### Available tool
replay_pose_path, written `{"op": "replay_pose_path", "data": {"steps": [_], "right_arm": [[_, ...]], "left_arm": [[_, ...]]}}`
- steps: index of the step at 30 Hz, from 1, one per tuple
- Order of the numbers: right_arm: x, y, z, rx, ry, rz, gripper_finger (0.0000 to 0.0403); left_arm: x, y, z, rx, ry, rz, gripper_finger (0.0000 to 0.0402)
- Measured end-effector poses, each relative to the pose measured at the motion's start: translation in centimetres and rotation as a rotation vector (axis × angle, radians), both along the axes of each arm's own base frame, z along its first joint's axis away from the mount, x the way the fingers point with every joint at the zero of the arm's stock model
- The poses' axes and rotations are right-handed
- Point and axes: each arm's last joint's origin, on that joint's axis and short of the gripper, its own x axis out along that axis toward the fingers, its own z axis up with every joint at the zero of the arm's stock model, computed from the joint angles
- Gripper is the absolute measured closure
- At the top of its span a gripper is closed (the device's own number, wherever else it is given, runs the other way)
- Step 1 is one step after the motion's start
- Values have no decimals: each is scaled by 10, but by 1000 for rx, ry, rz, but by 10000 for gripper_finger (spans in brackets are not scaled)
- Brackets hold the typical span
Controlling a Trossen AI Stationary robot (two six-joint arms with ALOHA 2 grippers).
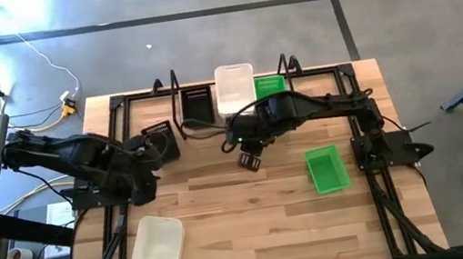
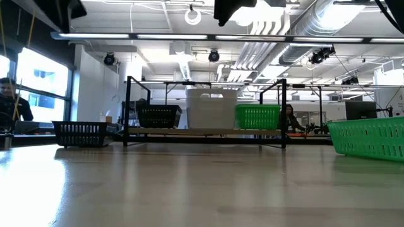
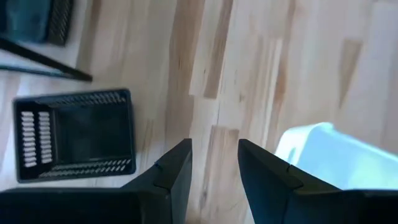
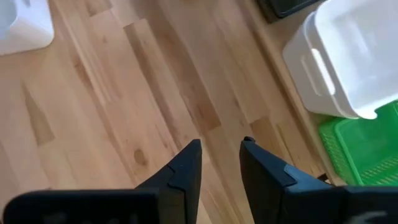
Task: Stack baskets on shelf by color
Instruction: Stack the black basket on top of the other black baskets on the shelf
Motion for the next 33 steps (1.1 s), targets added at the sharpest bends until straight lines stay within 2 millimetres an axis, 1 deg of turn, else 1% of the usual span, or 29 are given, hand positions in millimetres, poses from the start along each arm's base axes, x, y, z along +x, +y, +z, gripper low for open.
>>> {"op": "replay_pose_path", "data": {"steps": [4,9,12,18,21,23,26,33], "right_arm": [[-1,8,0,-9,4,44,306],[-1,13,0,-56,2,51,306],[-1,13,0,-66,2,49,306],[-1,12,0,-89,8,78,306],[-1,11,1,-144,13,92,306],[-1,8,1,-174,14,88,306],[0,1,1,-173,13,62,306],[1,-21,1,-183,14,-16,306]], "left_arm": [[-1,0,-24,18,20,-25,282],[-3,5,-43,134,6,1,282],[-1,9,-54,150,14,15,280],[1,19,-74,144,60,64,256],[3,24,-83,138,53,80,244],[4,28,-89,143,52,80,240],[5,35,-92,152,53,98,238],[4,50,-93,99,46,144,240]]}}
